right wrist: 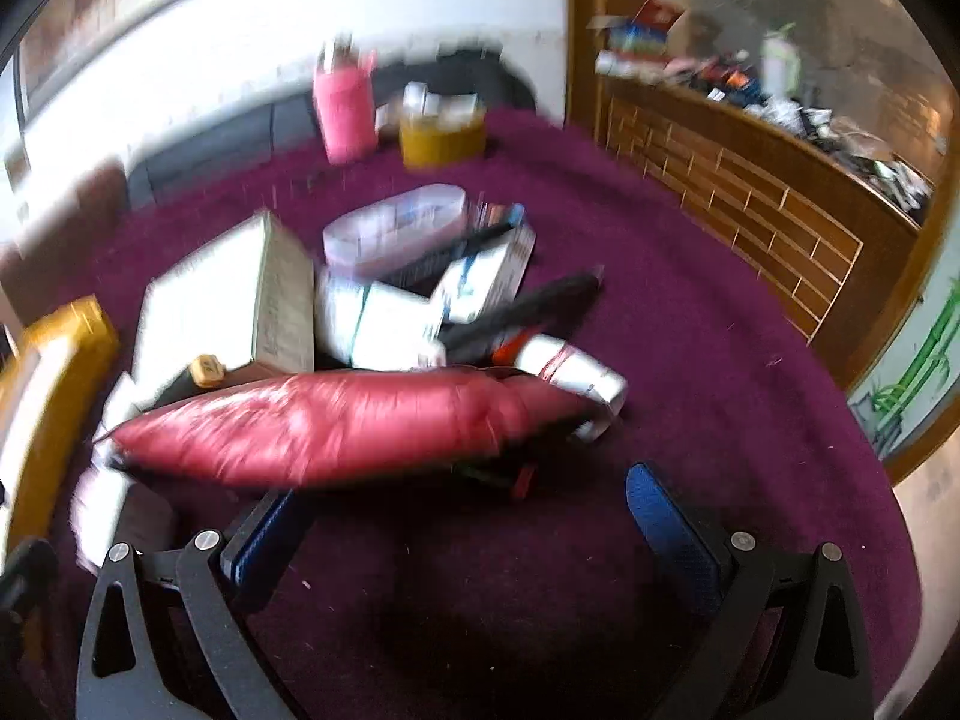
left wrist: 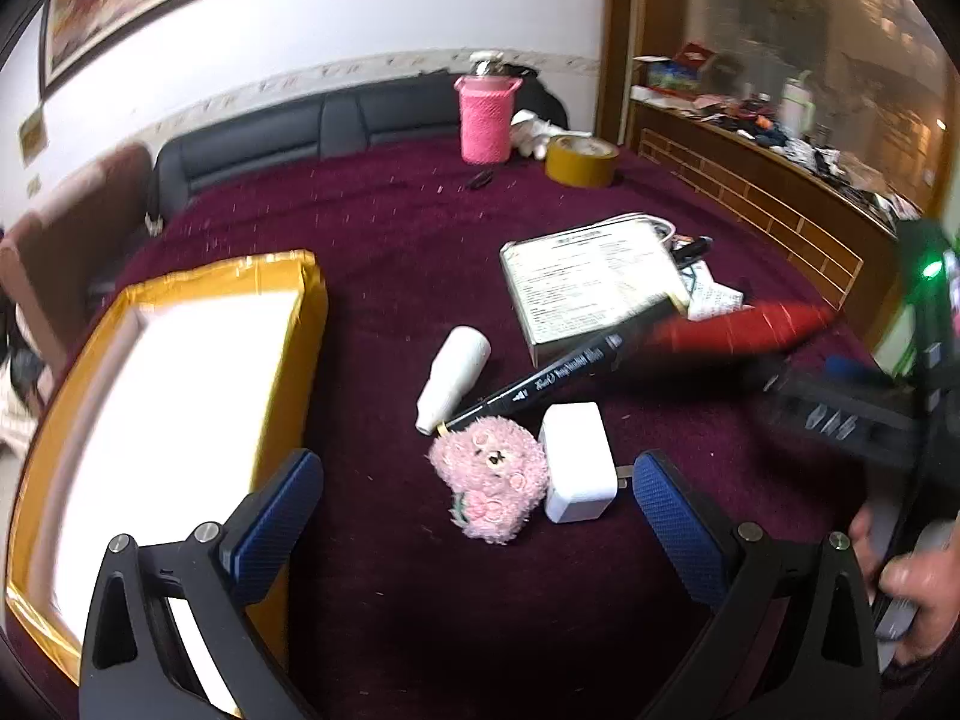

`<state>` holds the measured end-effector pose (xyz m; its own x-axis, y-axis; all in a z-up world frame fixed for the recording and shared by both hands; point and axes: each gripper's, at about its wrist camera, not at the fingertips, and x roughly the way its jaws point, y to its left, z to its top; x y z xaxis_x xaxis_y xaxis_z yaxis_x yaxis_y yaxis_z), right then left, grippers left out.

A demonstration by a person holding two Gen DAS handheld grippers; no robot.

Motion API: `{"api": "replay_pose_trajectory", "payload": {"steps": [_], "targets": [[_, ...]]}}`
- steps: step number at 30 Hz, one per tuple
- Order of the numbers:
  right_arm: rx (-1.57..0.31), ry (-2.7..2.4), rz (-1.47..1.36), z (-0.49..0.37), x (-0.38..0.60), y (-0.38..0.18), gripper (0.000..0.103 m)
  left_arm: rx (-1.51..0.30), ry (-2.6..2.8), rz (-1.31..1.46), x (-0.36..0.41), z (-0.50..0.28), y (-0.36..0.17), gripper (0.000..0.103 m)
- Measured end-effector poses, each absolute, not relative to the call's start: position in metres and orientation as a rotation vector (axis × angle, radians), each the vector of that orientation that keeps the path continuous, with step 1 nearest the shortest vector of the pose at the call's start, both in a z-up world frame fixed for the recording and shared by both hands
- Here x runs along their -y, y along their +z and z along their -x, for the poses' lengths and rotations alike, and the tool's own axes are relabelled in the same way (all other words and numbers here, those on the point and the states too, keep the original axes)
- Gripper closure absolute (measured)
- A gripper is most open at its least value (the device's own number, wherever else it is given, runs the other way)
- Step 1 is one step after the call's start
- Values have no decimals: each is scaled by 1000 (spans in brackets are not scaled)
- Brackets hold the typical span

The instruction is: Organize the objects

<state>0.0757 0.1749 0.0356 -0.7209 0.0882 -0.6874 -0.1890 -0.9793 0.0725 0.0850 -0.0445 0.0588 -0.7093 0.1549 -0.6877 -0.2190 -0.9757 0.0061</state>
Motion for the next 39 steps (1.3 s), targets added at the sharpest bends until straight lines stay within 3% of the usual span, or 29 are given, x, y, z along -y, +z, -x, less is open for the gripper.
{"api": "replay_pose_trajectory", "payload": {"steps": [4, 11, 14, 17, 19, 22, 26, 32, 33, 39], "targets": [[-329, 2772, 876, -97, -196, 47, 0, -195, 2706, 1103, 44, -82, 57, 0], [-517, 2793, 805, -91, -213, 54, 0, -169, 2565, 1062, 28, -87, 57, 0], [-545, 2816, 810, -92, -214, 53, 0, -264, 2529, 1041, 5, -89, 57, 0], [-551, 2841, 796, -99, -215, 52, 0, -350, 2522, 1056, -12, -84, 50, 10], [-553, 2854, 784, -104, -213, 51, 0, -349, 2495, 1098, -17, -78, 43, 34], [-573, 2862, 778, -107, -215, 50, 0, -332, 2500, 1151, -15, -69, 36, 55], [-603, 2861, 782, -108, -220, 48, 0, -209, 2475, 1216, -3, -57, 33, 57], [-604, 2856, 786, -109, -220, 47, 0, -294, 2469, 1242, -18, -49, 22, 58], [-602, 2855, 789, -109, -220, 46, 0, -312, 2476, 1255, -21, -48, 18, 64], [-584, 2841, 829, -105, -219, 44, 0, -179, 2524, 1191, -5, -60, 31, 64]]}}
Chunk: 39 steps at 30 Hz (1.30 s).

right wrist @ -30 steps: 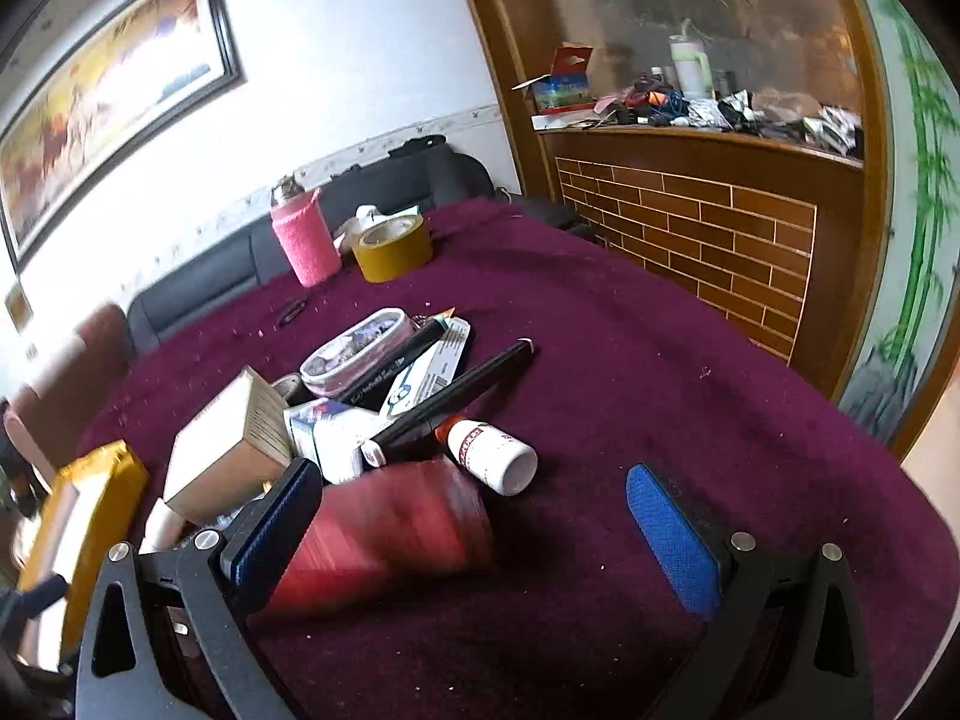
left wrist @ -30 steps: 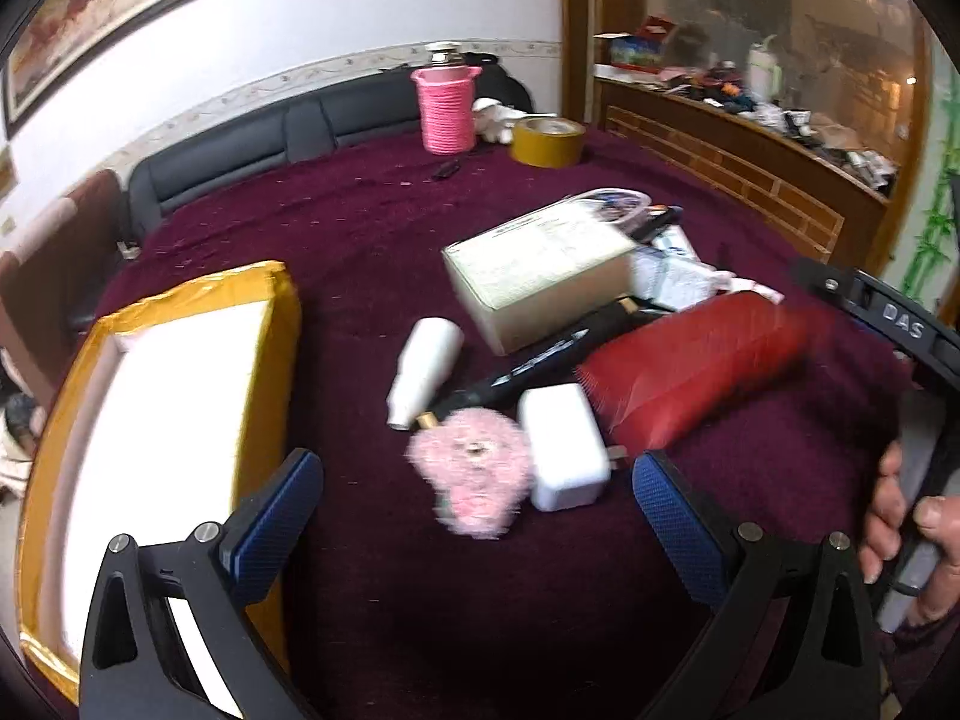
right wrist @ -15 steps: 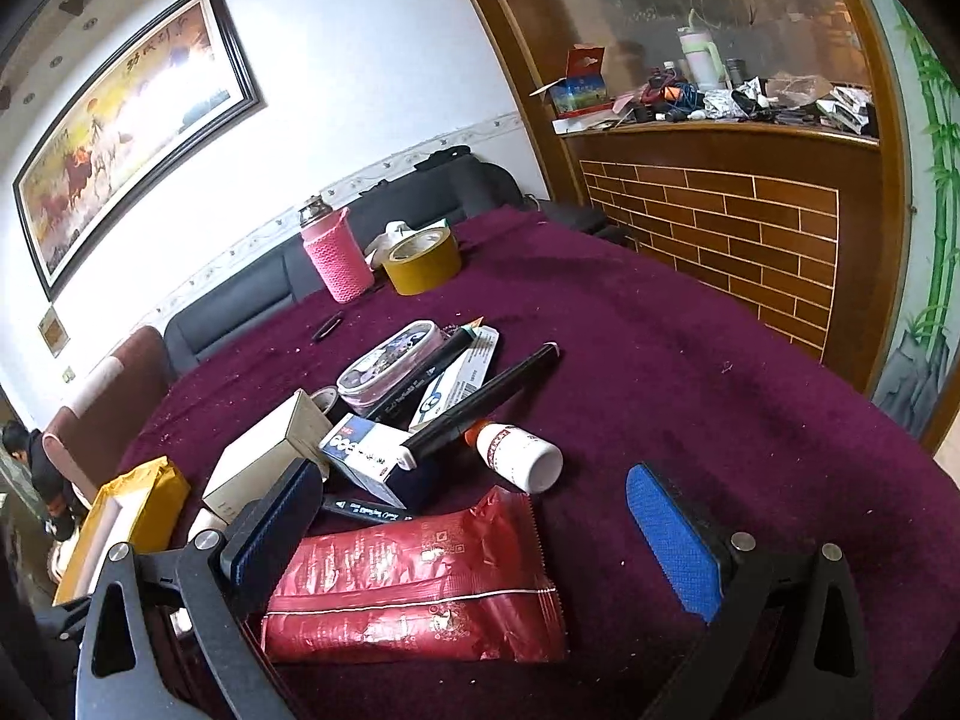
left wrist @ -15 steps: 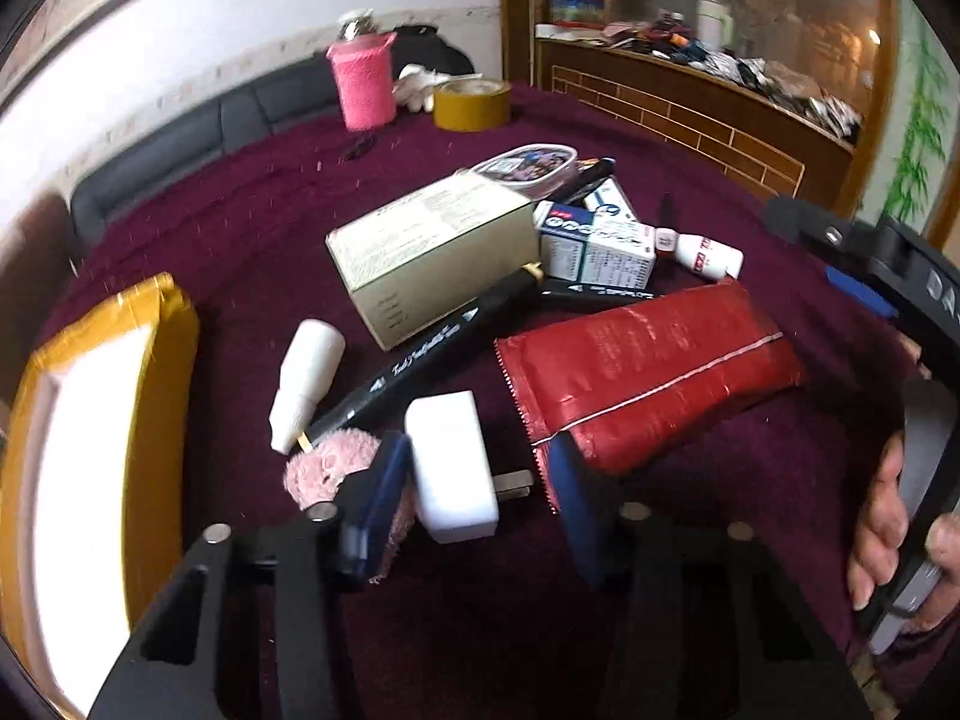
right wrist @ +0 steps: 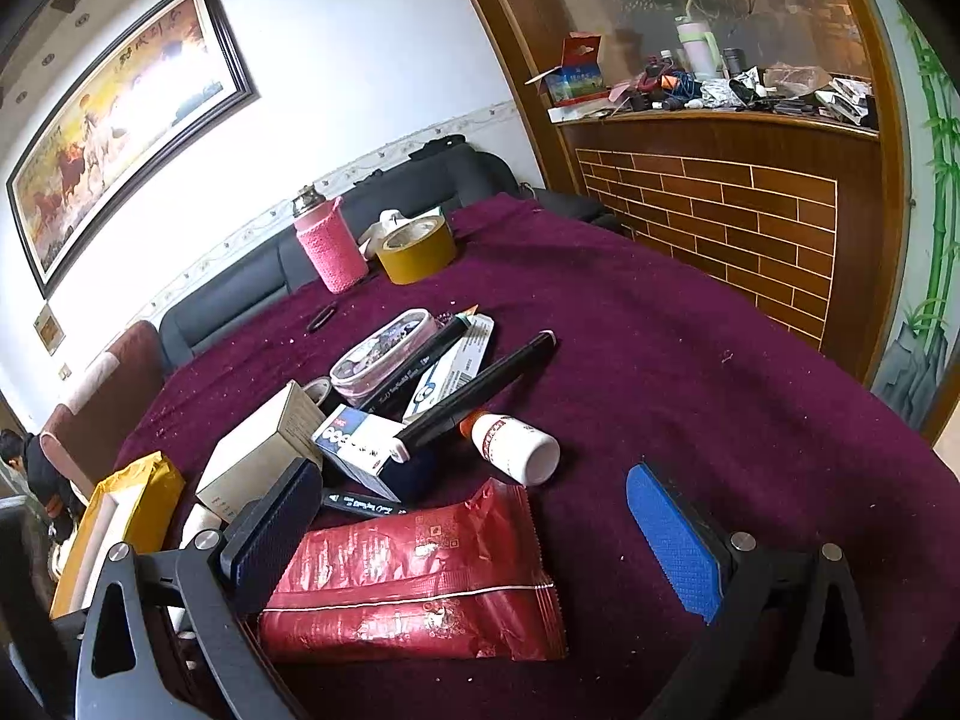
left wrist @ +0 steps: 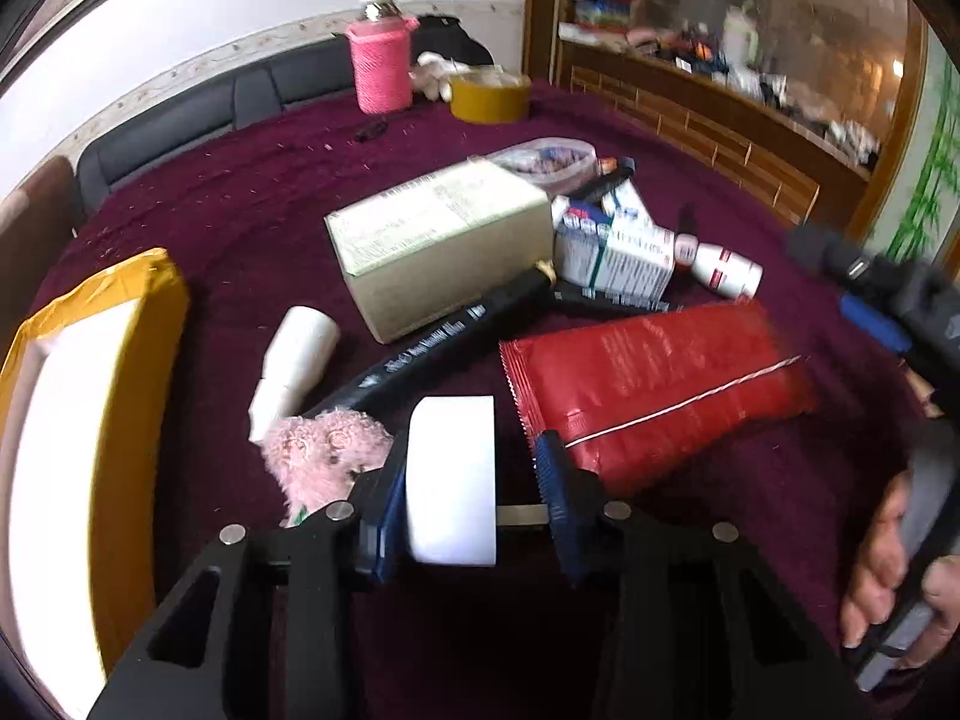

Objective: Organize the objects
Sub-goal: 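Grasp the white plug with the left tool, then carry the plug into the yellow tray with left tool while right grasps plush toy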

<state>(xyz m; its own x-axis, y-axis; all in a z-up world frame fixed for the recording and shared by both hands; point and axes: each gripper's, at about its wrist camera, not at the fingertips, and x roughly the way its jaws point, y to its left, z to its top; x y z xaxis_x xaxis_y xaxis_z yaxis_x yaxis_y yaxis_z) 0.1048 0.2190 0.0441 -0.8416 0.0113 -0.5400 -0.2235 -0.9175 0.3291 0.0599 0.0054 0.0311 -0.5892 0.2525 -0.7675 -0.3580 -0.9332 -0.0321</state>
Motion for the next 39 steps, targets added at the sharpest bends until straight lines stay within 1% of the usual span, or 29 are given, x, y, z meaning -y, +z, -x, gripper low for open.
{"api": "replay_pose_trajectory", "payload": {"steps": [6, 8, 10, 12, 14, 18, 20, 22, 24, 25, 26, 27, 28, 29, 33, 39], "targets": [[-518, 2853, 888, -100, -210, 45, 0, 78, 2553, 1067, 53, -93, 71, 64], [-488, 2888, 982, -96, -198, 47, 0, 143, 2566, 1049, 77, -103, 82, 64], [-506, 2951, 1096, -91, -180, 52, 0, 196, 2588, 1033, 101, -113, 90, 64], [-449, 3023, 1190, -86, -153, 58, 0, 259, 2612, 1010, 126, -121, 98, 64], [-360, 3093, 1296, -80, -121, 60, 0, 289, 2651, 987, 147, -130, 103, 64], [-221, 3136, 1488, -68, -65, 48, 2, 284, 2715, 954, 170, -140, 107, 64], [-110, 3134, 1520, -63, -37, 40, 3, 281, 2727, 946, 178, -142, 104, 64], [-48, 3116, 1531, -57, -24, 34, 4, 278, 2732, 950, 185, -143, 101, 64], [-13, 3086, 1589, -47, -10, 24, 14, 285, 2737, 967, 192, -142, 96, 64], [-4, 3073, 1613, -43, -7, 20, 24, 295, 2735, 971, 196, -143, 95, 64], [12, 3047, 1641, -39, -2, 14, 39, 309, 2735, 976, 200, -143, 93, 64], [17, 3030, 1656, -35, -2, 12, 49, 318, 2739, 978, 203, -143, 92, 64], [-16, 3023, 1699, -32, 0, 6, 61, 325, 2743, 979, 205, -143, 92, 64], [-44, 3033, 1702, -33, -4, 8, 66, 337, 2746, 981, 208, -143, 91, 64], [-42, 3064, 1699, -41, -3, 19, 70, 374, 2739, 990, 217, -141, 91, 64], [-111, 3217, 1592, -47, 6, 75, 70, 352, 2731, 1016, 224, -117, 103, 64]]}}
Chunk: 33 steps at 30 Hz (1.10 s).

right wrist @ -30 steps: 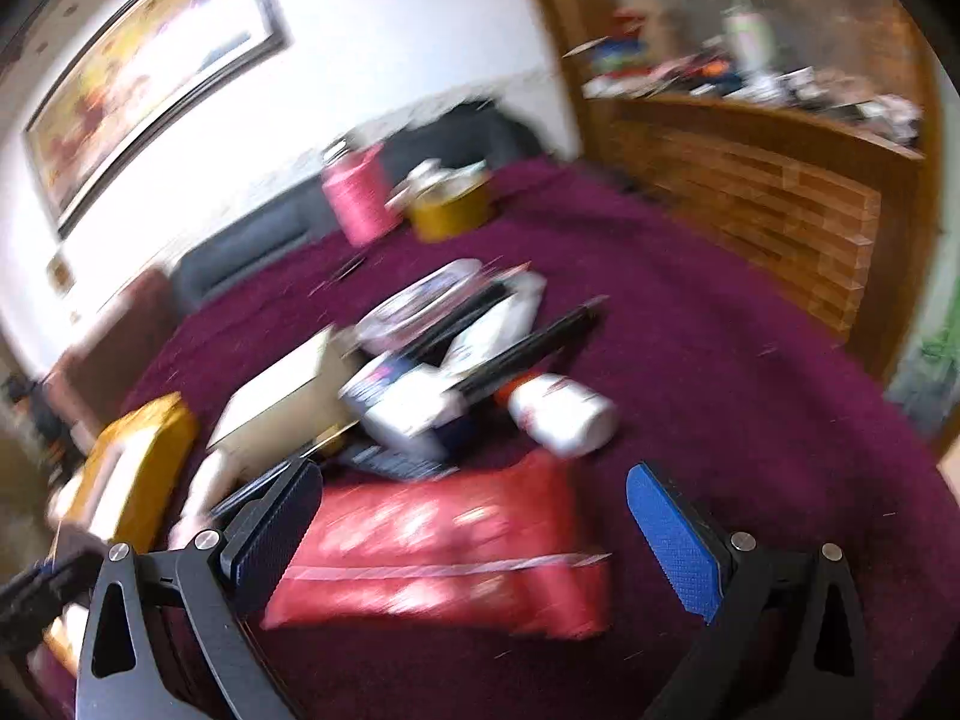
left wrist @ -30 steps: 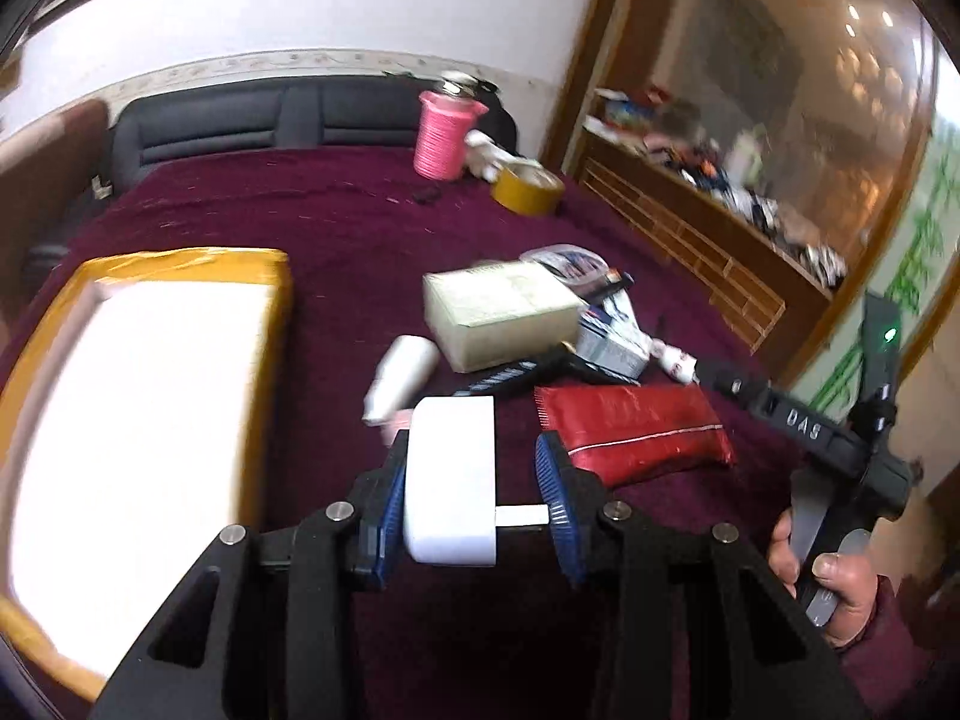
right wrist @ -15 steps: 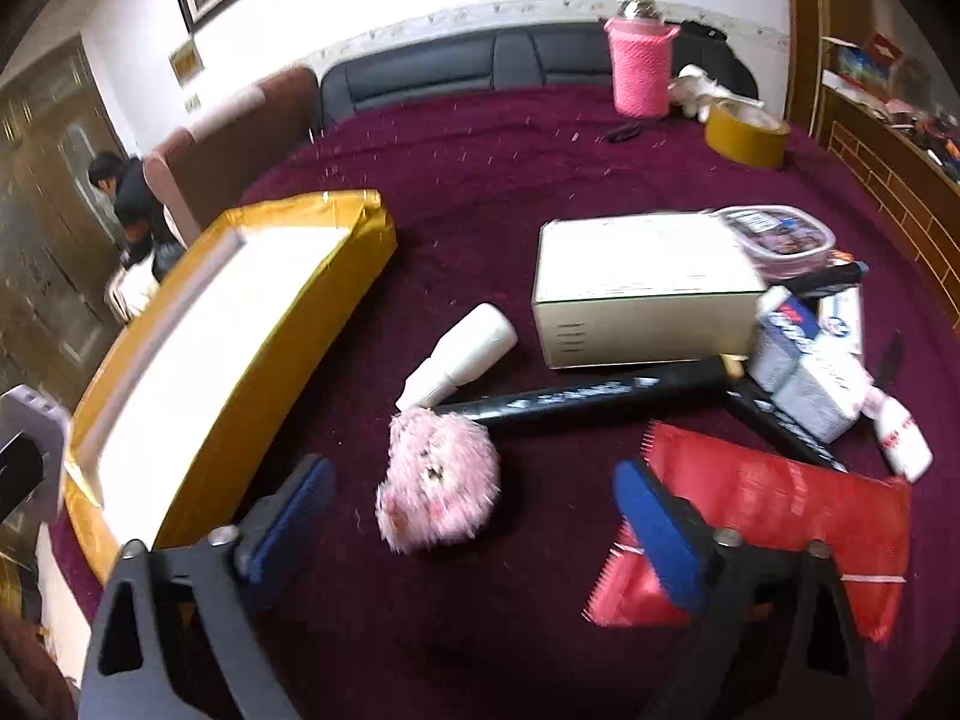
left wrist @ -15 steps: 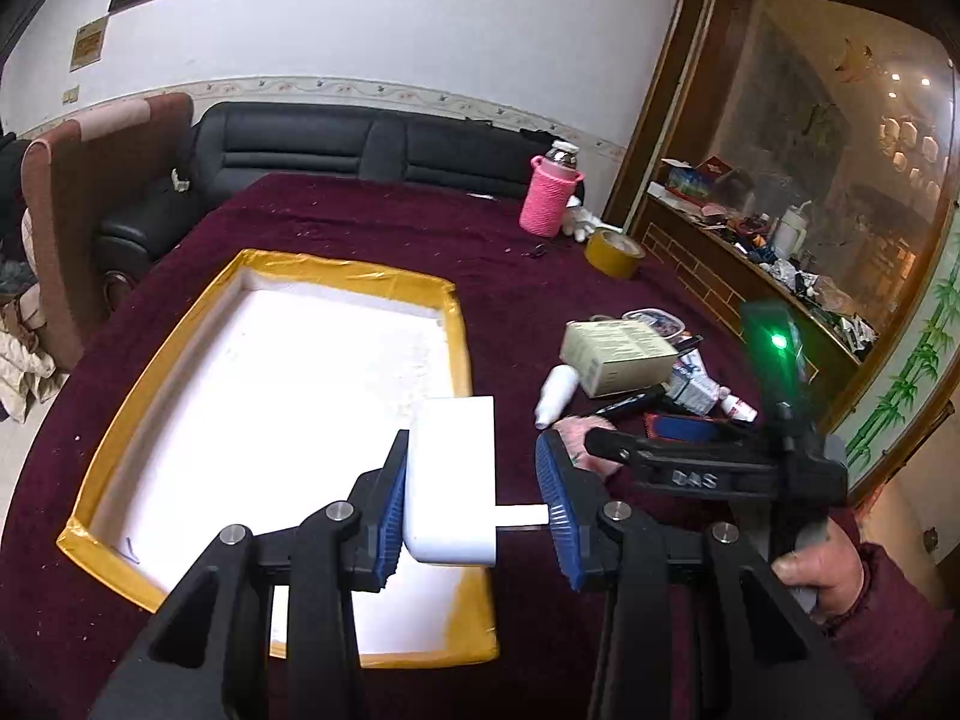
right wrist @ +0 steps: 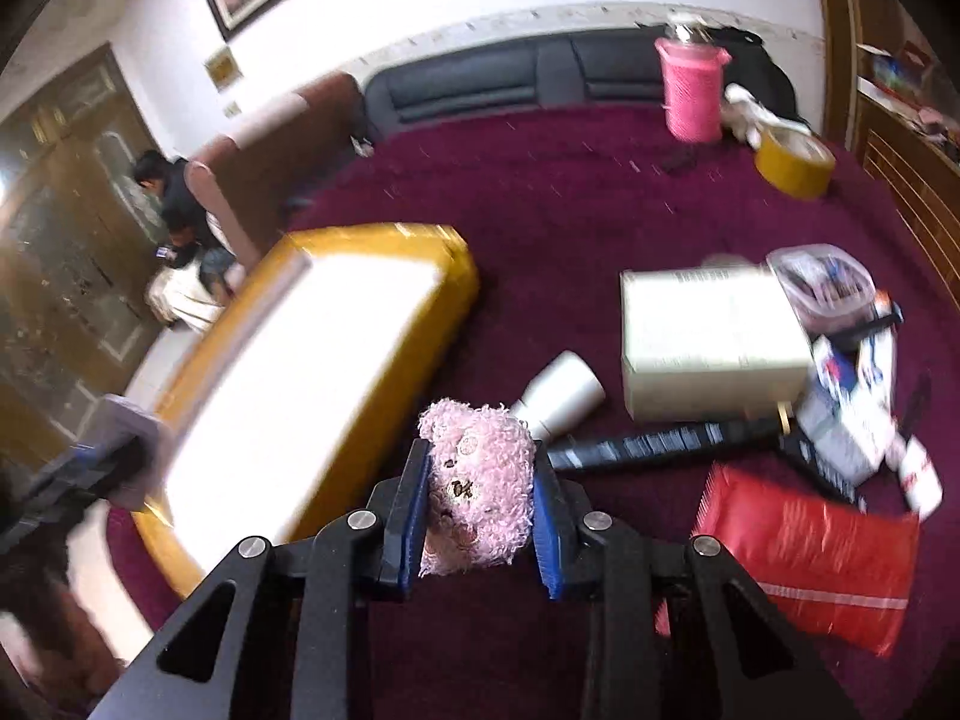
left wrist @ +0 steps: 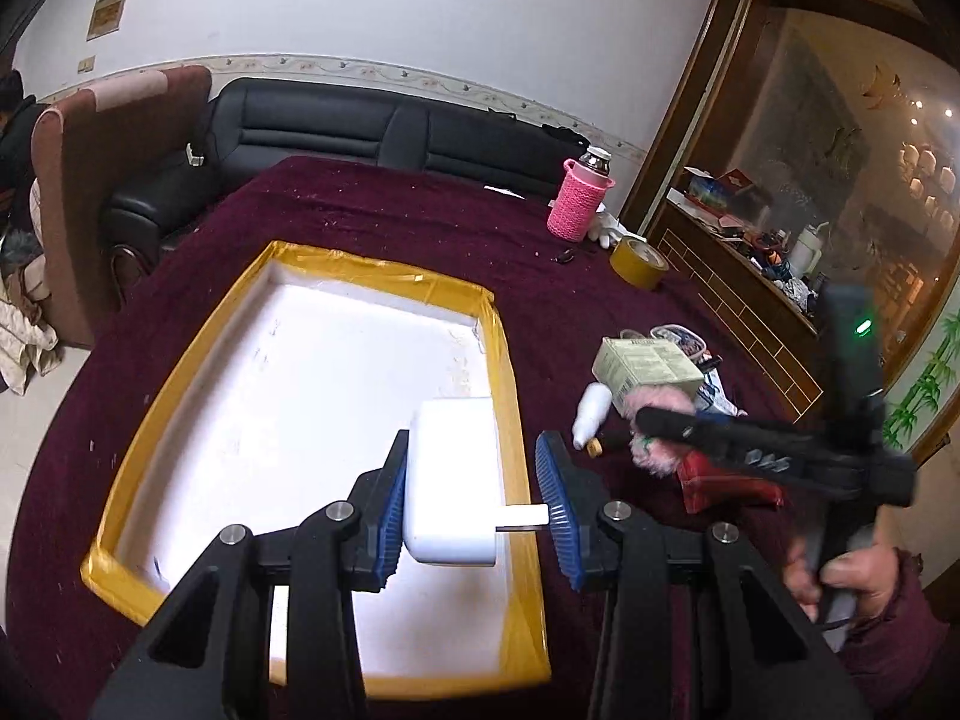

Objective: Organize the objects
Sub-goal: 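Carry the plug into the yellow tray with left tool while right grasps plush toy, then release the plug and plush toy into the tray with both tools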

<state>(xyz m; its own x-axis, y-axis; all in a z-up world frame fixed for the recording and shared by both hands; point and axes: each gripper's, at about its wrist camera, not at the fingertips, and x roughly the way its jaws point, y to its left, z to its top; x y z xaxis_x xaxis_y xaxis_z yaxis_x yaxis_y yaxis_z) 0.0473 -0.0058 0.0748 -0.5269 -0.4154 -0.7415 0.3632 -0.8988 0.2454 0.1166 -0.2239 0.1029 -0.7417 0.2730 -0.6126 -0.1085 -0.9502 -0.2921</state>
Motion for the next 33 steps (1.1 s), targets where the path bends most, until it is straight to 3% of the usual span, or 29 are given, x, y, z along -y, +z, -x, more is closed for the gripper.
{"api": "replay_pose_trajectory", "payload": {"steps": [4, 7, 13, 24, 28, 30, 33], "targets": [[87, -2365, -1164, -24, 38, 98, 70, 314, 2760, 1034, 229, -78, 110, 64], [19, -2346, -1166, -4, 73, 99, 70, 412, 2732, 1102, 245, -37, 104, 64], [-150, -2350, -1171, 17, 128, 73, 70, 551, 2681, 1210, 271, 28, 78, 64], [-258, -2356, -1245, 48, 149, 35, 70, 649, 2612, 1282, 270, 77, 45, 64], [-263, -2358, -1252, 51, 149, 31, 70, 644, 2611, 1274, 268, 80, 45, 57], [-271, -2364, -1247, 52, 150, 32, 67, 642, 2625, 1273, 270, 79, 47, 45], [-285, -2391, -1220, 50, 146, 37, 60, 680, 2646, 1253, 277, 73, 52, 37]]}}
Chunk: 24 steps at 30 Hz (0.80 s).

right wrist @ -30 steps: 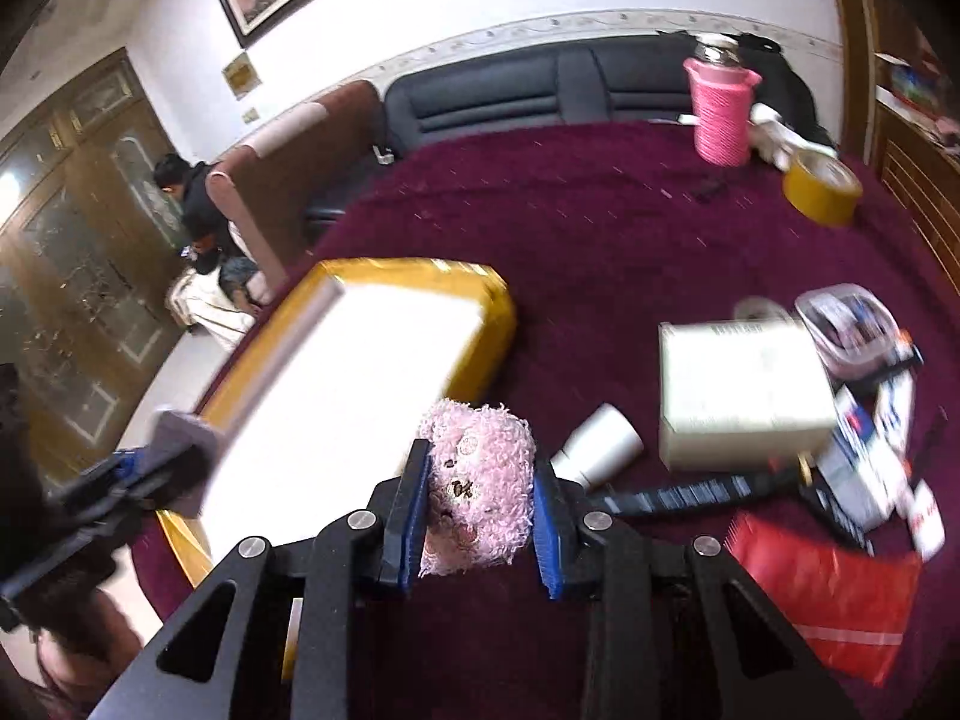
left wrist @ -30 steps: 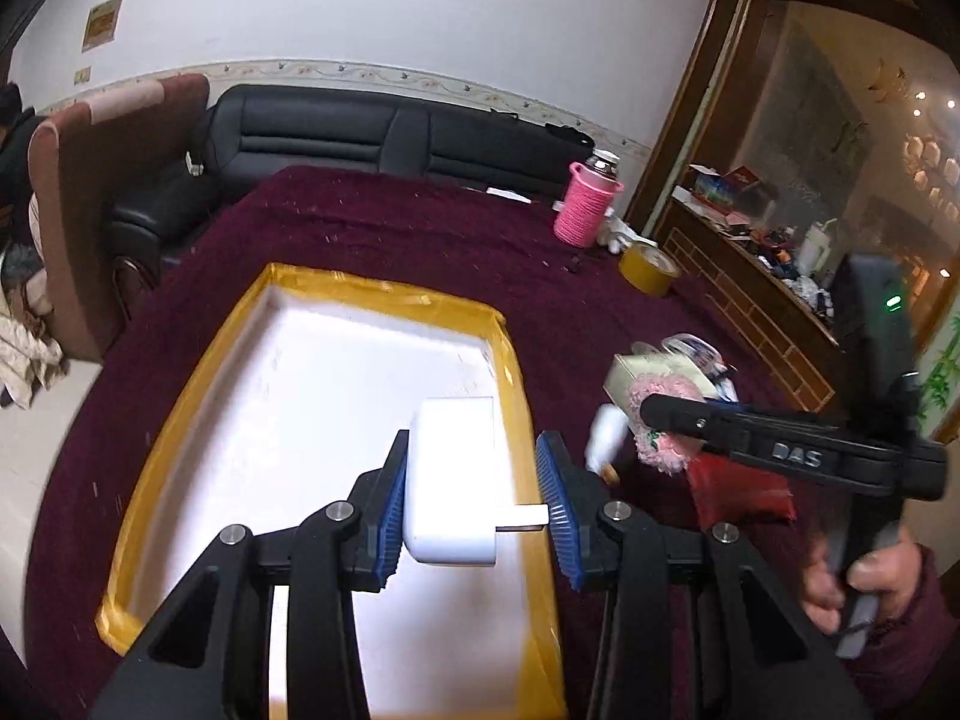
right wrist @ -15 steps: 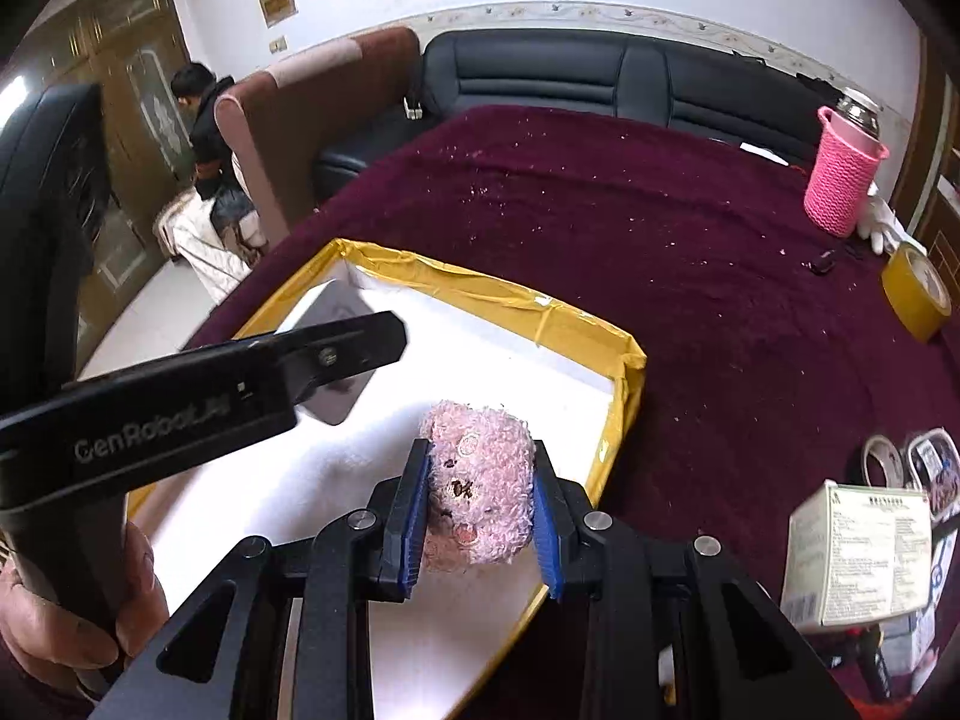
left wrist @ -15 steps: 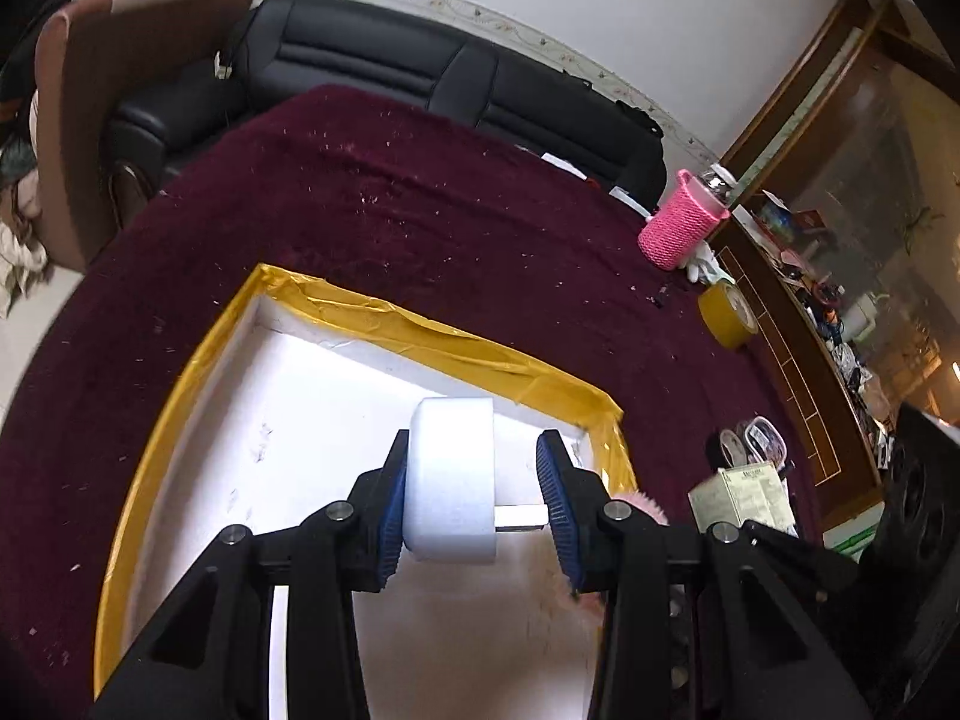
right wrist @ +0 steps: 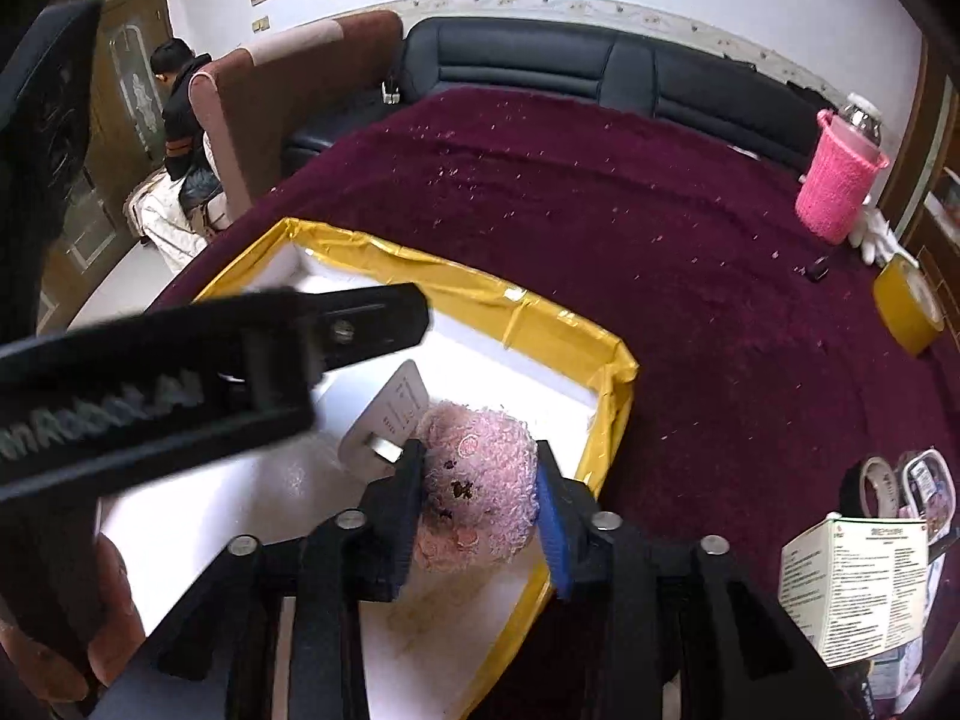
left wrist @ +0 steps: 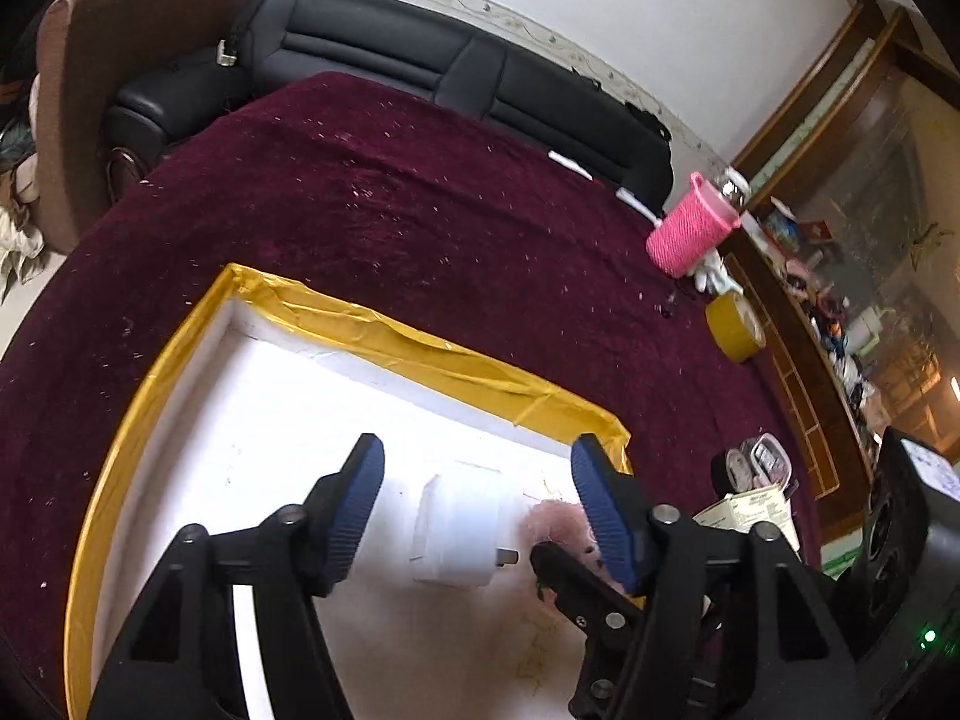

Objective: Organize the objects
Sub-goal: 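Release the plug and plush toy into the tray with both tools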

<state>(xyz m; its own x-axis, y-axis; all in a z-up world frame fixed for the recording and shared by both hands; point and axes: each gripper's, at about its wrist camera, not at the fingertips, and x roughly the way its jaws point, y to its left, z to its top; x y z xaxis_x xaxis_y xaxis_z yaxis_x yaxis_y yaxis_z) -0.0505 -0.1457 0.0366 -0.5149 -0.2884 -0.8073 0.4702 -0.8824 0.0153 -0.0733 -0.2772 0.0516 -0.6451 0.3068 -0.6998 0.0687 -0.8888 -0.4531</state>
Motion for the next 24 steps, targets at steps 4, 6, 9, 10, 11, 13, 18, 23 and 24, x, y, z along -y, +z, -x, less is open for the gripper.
{"api": "replay_pose_trajectory", "payload": {"steps": [4, 6, 9, 10, 11, 13, 18, 23, 24], "targets": [[-248, -2426, -1189, 43, 130, 58, 36, 727, 2692, 1207, 289, 58, 66, 28], [-209, -2453, -1161, 37, 115, 75, 30, 728, 2714, 1175, 291, 46, 78, 27], [-140, -2516, -1088, 22, 78, 112, 28, 700, 2729, 1108, 284, 26, 96, 21], [-122, -2558, -1037, 13, 61, 129, 25, 679, 2731, 1085, 279, 20, 103, 19], [-111, -2592, -984, 6, 48, 142, 18, 638, 2725, 1046, 268, 11, 112, 18], [-54, -2667, -780, -21, 10, 170, 0, 550, 2707, 990, 244, -2, 123, 12], [251, -2644, -961, -32, -84, 141, 0, 251, 2626, 967, 163, -23, 121, 9], [386, -2704, -1127, -39, -147, 83, 0, 11, 2614, 1130, 91, -21, 79, 10], [420, -2697, -1133, -42, -158, 76, 0, -4, 2608, 1168, 83, -16, 69, 10]]}}
